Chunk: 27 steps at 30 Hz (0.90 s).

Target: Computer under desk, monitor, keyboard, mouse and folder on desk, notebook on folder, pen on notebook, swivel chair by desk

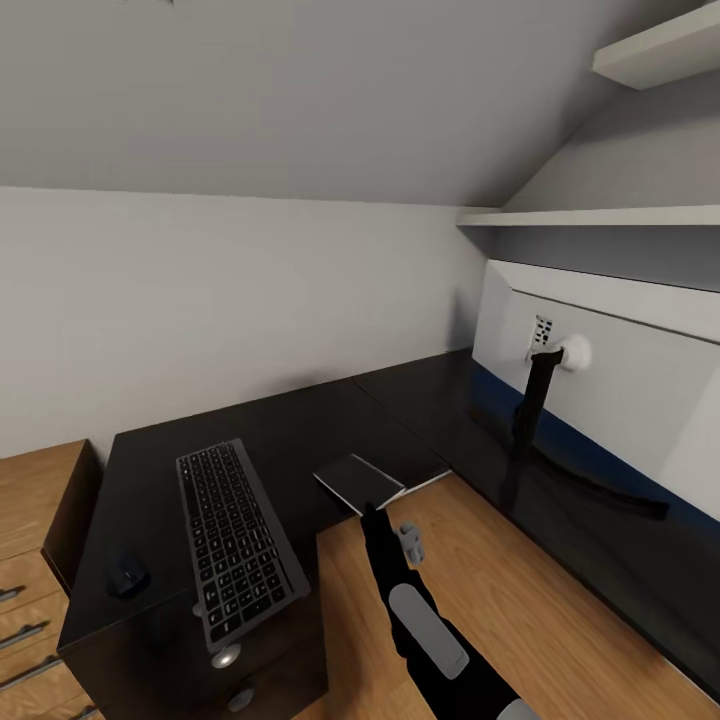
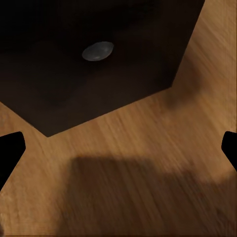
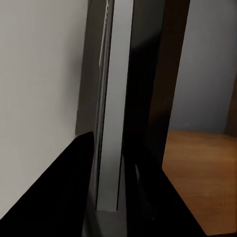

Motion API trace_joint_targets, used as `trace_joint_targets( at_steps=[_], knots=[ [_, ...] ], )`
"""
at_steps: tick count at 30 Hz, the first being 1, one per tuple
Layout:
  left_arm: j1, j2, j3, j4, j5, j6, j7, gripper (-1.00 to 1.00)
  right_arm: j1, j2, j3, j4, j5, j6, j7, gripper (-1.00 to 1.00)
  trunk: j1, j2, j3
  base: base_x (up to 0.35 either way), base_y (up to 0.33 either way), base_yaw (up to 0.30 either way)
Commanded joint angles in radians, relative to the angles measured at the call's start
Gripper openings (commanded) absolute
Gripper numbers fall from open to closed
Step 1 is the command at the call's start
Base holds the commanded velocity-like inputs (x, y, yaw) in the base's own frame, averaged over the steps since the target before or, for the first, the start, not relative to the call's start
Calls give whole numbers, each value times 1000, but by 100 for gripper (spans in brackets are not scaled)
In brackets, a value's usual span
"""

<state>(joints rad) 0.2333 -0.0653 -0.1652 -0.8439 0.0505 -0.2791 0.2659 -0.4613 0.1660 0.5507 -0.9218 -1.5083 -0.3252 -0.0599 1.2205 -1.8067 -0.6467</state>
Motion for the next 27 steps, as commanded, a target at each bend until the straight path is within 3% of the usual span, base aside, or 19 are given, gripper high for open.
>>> trace_joint_targets(
  at_steps=[1, 7, 10, 17, 19, 20, 27],
  knots=[
    [0, 6, -4, 2, 6, -2, 6, 100, 0, -1, 5, 3, -32, -9, -4, -100, 0, 0, -1, 2, 1, 0],
    [0, 64, -4, 45, 10, -12, 3, 100, 0, -2, 5, 2, -30, -8, -3, -100, 0, 0, -1, 0, 0, 0],
    [0, 77, -4, 80, 19, -56, 3, 100, 0, -2, 5, 2, -31, -8, -3, -100, 0, 0, -1, 0, 0, 0],
    [1, 90, -4, 141, 65, -228, 1, 100, 0, -2, 5, 1, -32, -8, -4, -100, 0, 0, -1, 0, 0, 0],
    [1, 91, -4, 145, 72, -245, 1, 100, 0, -2, 5, 1, -33, -7, -4, -100, 0, 0, -1, 0, 0, 0],
    [1, 93, -3, 151, 98, -267, 1, 100, 0, -3, 4, 1, -34, -6, -5, -100, 0, 0, -1, 0, 0, 0],
    [1, 93, -2, 153, 132, -273, 1, 100, 0, -3, 2, 2, -35, -6, -7, -100, 0, 0, -1, 0, 0, 0]
  ],
)
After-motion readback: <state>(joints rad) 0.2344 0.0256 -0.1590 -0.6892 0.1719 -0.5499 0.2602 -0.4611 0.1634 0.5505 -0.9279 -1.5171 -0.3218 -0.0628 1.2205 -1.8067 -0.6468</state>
